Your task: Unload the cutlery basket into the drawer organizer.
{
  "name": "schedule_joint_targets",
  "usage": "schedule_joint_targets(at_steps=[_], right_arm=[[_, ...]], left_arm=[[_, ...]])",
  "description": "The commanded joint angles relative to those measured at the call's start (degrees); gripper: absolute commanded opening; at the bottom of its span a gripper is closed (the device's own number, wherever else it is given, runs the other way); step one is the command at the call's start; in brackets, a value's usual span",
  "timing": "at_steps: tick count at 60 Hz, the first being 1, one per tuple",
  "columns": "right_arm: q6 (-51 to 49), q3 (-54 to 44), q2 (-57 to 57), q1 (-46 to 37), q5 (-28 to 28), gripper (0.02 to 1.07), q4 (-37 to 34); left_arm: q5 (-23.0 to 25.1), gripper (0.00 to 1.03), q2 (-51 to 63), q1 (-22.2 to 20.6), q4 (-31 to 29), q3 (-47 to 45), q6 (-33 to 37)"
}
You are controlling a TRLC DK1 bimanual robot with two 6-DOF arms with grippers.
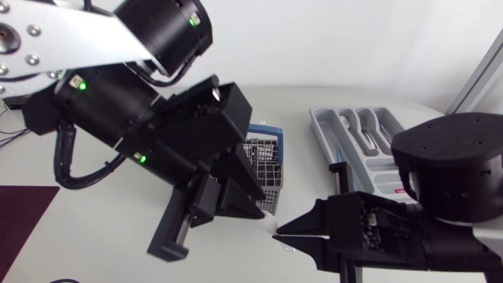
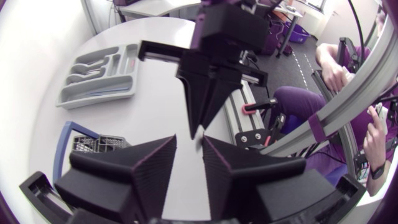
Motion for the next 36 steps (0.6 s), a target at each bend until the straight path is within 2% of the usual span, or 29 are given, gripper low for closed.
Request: schedule_joint_targets(at_steps=[1,6,15,17,24,32,36], right_arm=[[0.3,-2.2,-0.7,0.2,-0.2,0.08,-0.9],[-0.4,-2.9,-1.2,-0.8,-0.1,0.08,-1.1],[-3.6,-4.8,-4.0,-5.4,0.4,0.08,-2.5],[-4.3,-5.3,-4.7,-6.9,0.5,0.08,-2.7],[-9.1,-7.1,-7.7,-13.7,0.6,0.08,-4.2],[-15.9,-10.2,-12.2,-21.6,0.5,0.08,-5.1],[-19.5,-11.5,-13.9,-25.5,0.4,0.08,-5.4]], left_arm=[[0.4,0.9,0.6,2.1,1.9,3.1,-3.4],[0.4,0.97,0.2,4.2,2.8,3.4,-5.8],[-0.4,0.98,-0.2,9.8,3.7,4.5,-12.0],[-3.3,0.97,-0.2,10.8,3.7,4.4,-14.0],[-8.0,0.97,-1.4,13.5,2.9,2.5,-16.9],[-13.9,0.97,-2.0,14.0,1.3,-0.4,-19.5],[-15.3,0.97,-2.1,13.9,1.1,-1.9,-20.6]])
